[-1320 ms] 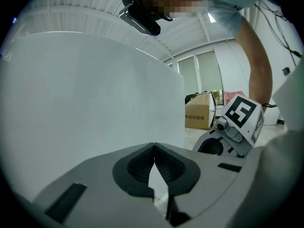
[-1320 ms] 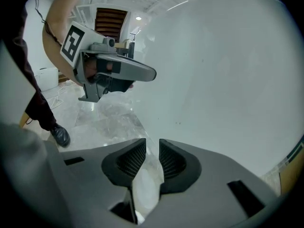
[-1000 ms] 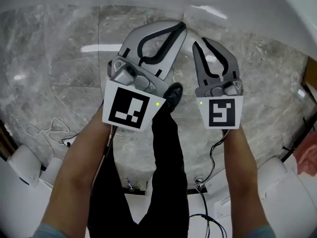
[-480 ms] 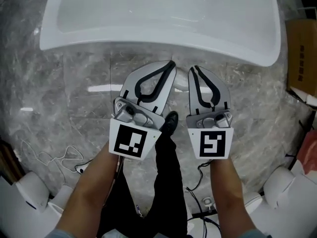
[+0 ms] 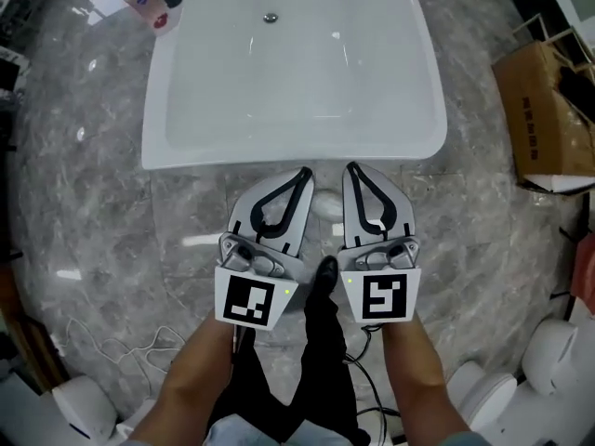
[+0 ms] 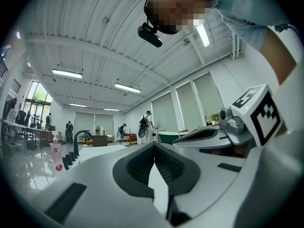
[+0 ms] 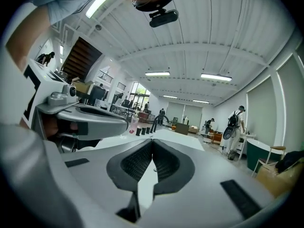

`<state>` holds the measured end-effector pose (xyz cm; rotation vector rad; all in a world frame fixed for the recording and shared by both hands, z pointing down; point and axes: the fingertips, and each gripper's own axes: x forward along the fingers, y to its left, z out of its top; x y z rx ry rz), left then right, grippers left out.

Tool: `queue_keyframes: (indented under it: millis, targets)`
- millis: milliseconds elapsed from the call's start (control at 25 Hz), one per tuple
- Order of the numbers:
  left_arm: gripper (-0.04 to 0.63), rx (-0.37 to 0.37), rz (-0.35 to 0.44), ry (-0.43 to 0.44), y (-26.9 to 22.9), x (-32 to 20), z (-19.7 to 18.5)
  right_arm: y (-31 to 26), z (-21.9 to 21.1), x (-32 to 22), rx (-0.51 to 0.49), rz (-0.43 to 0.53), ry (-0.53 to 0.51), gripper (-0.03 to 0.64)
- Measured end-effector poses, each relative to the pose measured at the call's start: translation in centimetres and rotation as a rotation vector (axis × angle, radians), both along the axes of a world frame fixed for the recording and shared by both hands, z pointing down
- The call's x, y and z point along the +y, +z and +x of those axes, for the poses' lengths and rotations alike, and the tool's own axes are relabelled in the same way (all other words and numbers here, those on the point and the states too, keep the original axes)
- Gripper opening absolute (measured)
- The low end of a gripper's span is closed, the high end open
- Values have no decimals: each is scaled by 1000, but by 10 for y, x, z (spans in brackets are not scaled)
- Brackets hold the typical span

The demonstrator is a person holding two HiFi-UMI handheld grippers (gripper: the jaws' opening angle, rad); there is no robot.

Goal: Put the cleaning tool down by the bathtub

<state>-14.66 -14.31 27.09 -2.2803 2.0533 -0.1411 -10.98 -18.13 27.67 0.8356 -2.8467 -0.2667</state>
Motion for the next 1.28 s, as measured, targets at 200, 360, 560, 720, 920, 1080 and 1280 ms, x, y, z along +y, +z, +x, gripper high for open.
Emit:
queue_keyframes:
  millis: [200, 360, 560, 720, 920, 1080, 1280]
  targets:
    - [17, -24, 55, -11, -90, 9, 7, -87, 22, 11, -59, 42, 48, 15]
    - [17, -37, 113, -4, -157, 17, 18, -151, 42, 21, -104, 76, 83, 15]
    - [16, -36, 156, 4, -234, 32, 34, -236, 70, 34, -182, 141, 140, 14]
    - [15, -16, 185, -10, -287, 49, 50, -293, 98, 49, -226, 175, 168, 14]
    - [15, -16, 227, -6, -339, 62, 64, -349, 117, 62, -266, 223, 196, 14]
    - [15, -19, 249, 0, -362, 69, 75, -376, 126, 70, -285, 240, 214, 14]
    - [15, -18, 278, 11, -381, 74, 87, -395, 136, 76, -291, 259, 227, 14]
